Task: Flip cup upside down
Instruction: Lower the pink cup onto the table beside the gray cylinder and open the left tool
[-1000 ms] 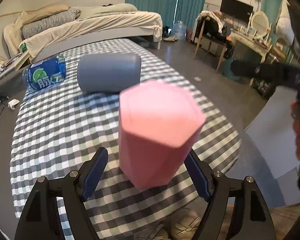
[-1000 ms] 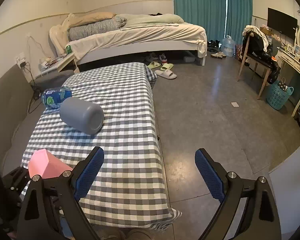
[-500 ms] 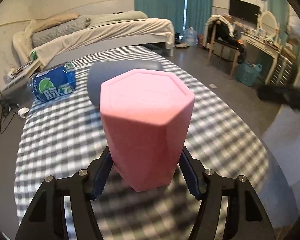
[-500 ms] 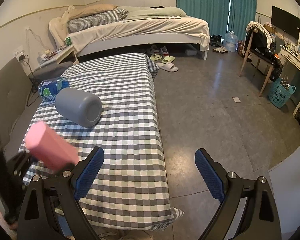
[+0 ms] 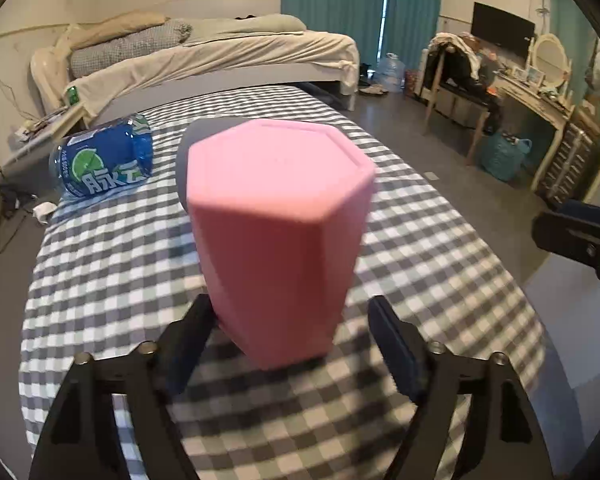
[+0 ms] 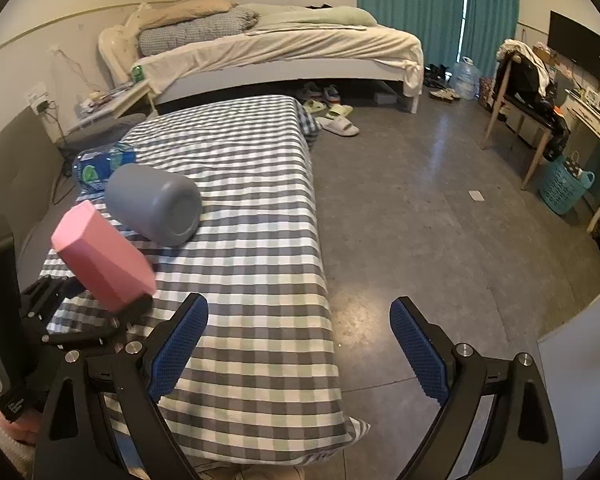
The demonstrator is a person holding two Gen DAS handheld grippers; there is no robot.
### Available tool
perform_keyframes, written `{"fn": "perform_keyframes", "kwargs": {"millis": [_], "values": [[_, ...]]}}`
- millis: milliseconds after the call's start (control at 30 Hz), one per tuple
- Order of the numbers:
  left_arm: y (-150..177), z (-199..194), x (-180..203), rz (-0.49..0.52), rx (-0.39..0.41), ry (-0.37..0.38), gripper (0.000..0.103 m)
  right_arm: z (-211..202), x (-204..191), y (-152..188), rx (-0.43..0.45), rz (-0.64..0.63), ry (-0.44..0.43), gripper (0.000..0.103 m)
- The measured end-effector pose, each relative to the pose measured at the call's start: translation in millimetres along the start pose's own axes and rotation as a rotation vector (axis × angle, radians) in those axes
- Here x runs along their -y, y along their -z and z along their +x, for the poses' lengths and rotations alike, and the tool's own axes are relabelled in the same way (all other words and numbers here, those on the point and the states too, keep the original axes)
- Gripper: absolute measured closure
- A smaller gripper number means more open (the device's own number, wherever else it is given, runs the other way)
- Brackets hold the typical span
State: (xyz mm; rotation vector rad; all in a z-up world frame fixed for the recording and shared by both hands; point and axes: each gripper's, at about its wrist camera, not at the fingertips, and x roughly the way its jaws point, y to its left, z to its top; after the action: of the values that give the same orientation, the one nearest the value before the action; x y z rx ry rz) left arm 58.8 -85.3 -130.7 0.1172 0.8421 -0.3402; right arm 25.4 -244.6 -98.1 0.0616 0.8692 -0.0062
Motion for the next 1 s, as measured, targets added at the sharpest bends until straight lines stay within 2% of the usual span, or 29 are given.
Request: {"fn": "perform_keyframes", "kwargs": {"millis": [133,267,367,433,633,700,733,767,800,867,1000], "values": [[9,-15,0,0.001,-0.004,0.019,0.017,-8,-7,3,0.021,-0.029,-0.023,0.01],[23,-37,-5,-0.063,-0.014,0.05,0.017,-20,-19,7,0.04,-0.066,-0.051,0.01],[27,-56,-10,-0.055,0.005,0.008,0.018,-31,-29,11,0.053,-0.086,-0.07,0.01],[28,-73,-20,-0.064,0.035,-0.032,0.017,-38,-35,14,0.061,-0.091,-0.087,0.01],[20,-115,-52,-0.182,0.133,-0.098,0.018,-55,-60,19,0.107,-0.149,-0.126,0.01],[20,-128,-57,-0.2,0.192,-0.128,0.017,-59,-67,21,0.134,-0.176,-0.141,0.01],[21,-132,-58,-0.2,0.213,-0.136,0.015,-60,-70,22,0.144,-0.187,-0.148,0.01],[23,-135,-57,-0.201,0.23,-0.148,0.006,-61,-73,24,0.157,-0.199,-0.155,0.01],[25,-138,-57,-0.204,0.249,-0.162,0.002,-62,-74,25,0.169,-0.208,-0.163,0.01],[28,-142,-57,-0.203,0.28,-0.175,0.002,-61,-73,27,0.184,-0.21,-0.173,0.01],[31,-147,-59,-0.198,0.305,-0.173,0.0,-56,-64,31,0.189,-0.169,-0.161,0.0]]}}
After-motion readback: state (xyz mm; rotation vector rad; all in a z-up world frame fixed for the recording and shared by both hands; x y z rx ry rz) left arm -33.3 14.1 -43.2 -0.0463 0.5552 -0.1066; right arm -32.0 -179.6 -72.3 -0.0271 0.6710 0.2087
